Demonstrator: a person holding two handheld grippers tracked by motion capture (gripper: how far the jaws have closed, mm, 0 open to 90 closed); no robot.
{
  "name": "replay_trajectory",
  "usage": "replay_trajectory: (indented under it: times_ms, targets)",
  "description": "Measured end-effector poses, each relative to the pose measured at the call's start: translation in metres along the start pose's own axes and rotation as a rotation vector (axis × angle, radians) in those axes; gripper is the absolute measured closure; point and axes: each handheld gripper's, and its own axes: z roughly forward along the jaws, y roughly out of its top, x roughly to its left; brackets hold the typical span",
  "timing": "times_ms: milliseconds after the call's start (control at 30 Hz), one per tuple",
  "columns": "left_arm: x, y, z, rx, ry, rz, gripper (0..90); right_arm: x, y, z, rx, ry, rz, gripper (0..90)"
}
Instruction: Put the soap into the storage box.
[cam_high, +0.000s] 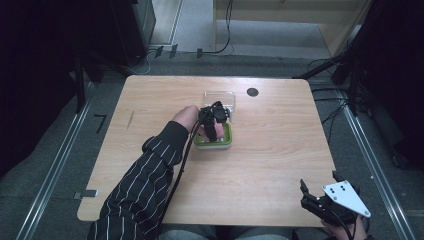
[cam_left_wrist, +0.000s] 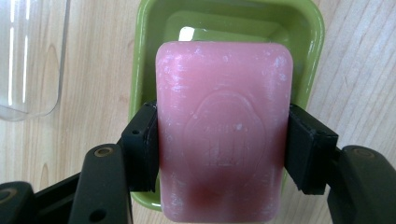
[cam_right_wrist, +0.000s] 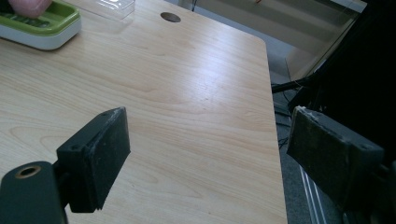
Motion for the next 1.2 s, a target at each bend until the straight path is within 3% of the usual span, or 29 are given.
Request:
replay_trajectory:
  times_ms: [267, 1200]
  targets:
    - [0.0, 0.0, 0.005, 0.0, 0.007, 0.026, 38.1, 0.0, 0.0, 0.0, 0.001, 0.0, 0.0, 13.9]
    - [0.002, -0.001, 0.017, -0.014, 0.016, 0.031, 38.1, 0.0, 0.0, 0.0, 0.003, -0.004, 0.001, 13.9]
